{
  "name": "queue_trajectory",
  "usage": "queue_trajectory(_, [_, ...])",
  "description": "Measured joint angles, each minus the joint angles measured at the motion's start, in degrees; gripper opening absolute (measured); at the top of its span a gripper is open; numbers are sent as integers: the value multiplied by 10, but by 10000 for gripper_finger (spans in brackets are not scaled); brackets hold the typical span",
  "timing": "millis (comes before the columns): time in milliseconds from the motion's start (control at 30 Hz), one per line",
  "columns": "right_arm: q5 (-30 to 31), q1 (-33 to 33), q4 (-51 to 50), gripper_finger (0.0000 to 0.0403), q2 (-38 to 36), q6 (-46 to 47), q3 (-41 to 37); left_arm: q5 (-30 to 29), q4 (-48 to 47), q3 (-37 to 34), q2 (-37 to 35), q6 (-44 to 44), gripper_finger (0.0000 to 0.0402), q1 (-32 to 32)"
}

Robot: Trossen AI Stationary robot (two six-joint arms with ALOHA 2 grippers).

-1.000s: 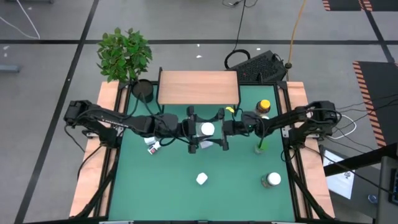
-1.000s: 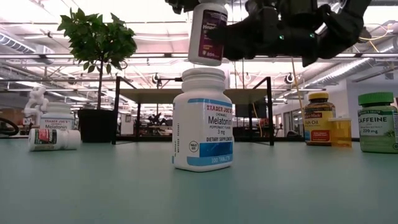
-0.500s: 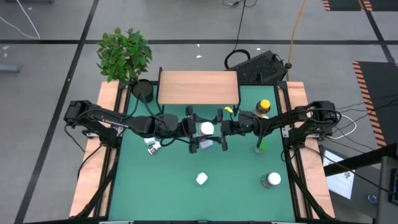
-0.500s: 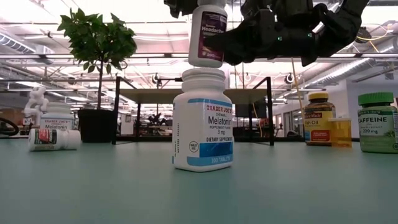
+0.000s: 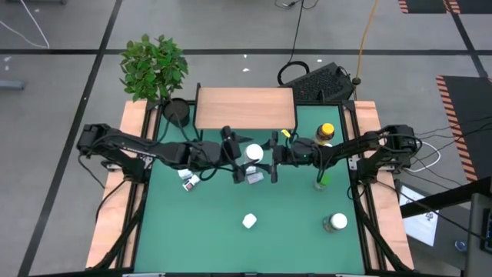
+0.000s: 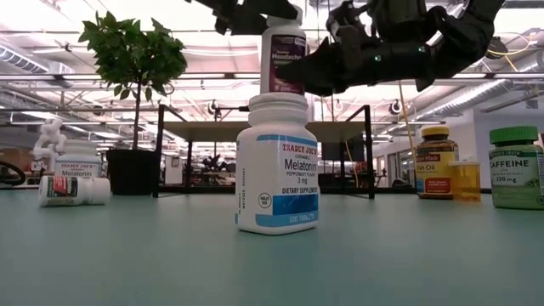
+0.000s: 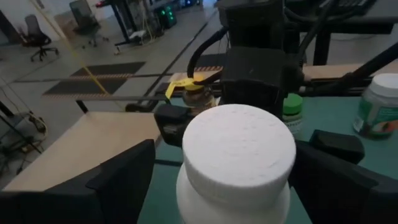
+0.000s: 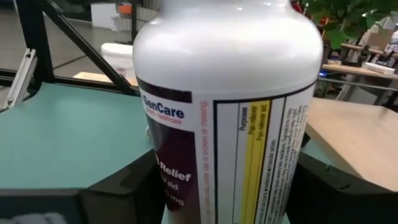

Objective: Pick and place medicine bottles onto shelf by color
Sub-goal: Put the violet pill bottle on the shelf

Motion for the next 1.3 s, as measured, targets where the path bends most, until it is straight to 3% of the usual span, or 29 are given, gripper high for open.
queue_trajectory(467, [2, -2, -13, 244, 0, 4, 0, 4, -3, 0, -2, -11, 281, 1])
queue_trajectory(700, [3, -2, -13, 244, 0, 15, 0, 16, -67, 30, -2, -42, 232, 9])
queue_trajectory(800, [4, -3, -6, 249, 0, 19, 2, 16, -110, 58, -2, -44, 228, 9])
queue_trajectory(967, [15, -5, -10, 287, -6, 16, 2, 15, -193, 98, -2, -45, 228, 17])
queue_trajectory(1100, [18, -5, -20, 334, -20, 14, 0, 16, -208, 105, -2, -47, 228, 27])
queue_trajectory(1300, [98, -5, -36, 372, -65, 16, -13, 5, -236, 106, -4, -40, 228, 45])
